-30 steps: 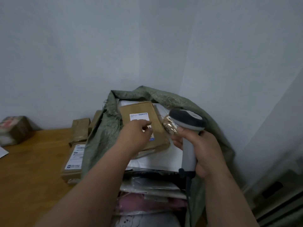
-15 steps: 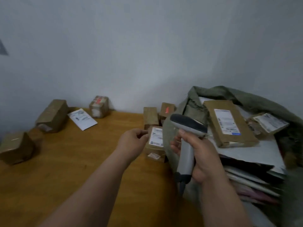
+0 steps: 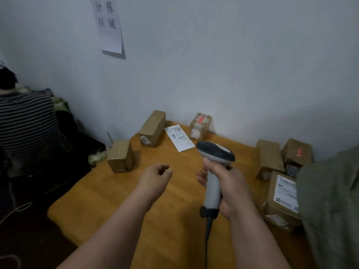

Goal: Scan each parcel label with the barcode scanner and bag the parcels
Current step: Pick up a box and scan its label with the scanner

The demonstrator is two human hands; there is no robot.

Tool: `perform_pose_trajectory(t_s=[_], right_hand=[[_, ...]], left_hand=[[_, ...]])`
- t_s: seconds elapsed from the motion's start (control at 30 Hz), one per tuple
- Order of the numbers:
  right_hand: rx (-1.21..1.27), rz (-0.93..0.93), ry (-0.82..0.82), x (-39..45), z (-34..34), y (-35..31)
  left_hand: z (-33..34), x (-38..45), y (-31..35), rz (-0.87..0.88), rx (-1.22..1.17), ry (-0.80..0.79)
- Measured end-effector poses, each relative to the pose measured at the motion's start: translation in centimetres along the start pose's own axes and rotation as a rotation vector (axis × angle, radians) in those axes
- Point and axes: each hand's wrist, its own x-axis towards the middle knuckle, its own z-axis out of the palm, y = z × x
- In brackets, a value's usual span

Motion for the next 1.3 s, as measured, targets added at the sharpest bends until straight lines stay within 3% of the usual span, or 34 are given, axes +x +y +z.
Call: perform_pose_trajectory(t_s=[0.2,0.43,0.6,0.83,0.9,1.0,1.3], right_hand=[[-0.098,0.078,-0.11,5.9,6.8,3.2],[-0.177,0.158,-0.071,10.8,12.4,6.9],[-0.203,0.202,0.037,13.8,16.2,10.1],[-0.199,0.266,0.14,15.8,19.2,13.9],[-0.198,0.276,0.161,15.6,19.4,14.4],[-0.19,0.269,0.189,15.5,19.5,14.3],[-0.019,0.141,0.332,12.8,16.9,11.3]], left_hand=[[-5.2,5.5,-4.3,-0.123,0.091,0.176],[-8.2,13.8,-9.7,-0.274,0.165,0.304],[-9.2,20.8,-12.9,-0.324,0.374,0.242],[-9.6,25.8,-17.0,-0.42,0.431,0.102],[-9.9,26.1,-17.7,-0.4,0.349,0.098],[-10.2,25.9,-18.0,-0.313,0.029,0.11],[-9.8,18.8,-13.7,-0.137,-0.594,-0.174]])
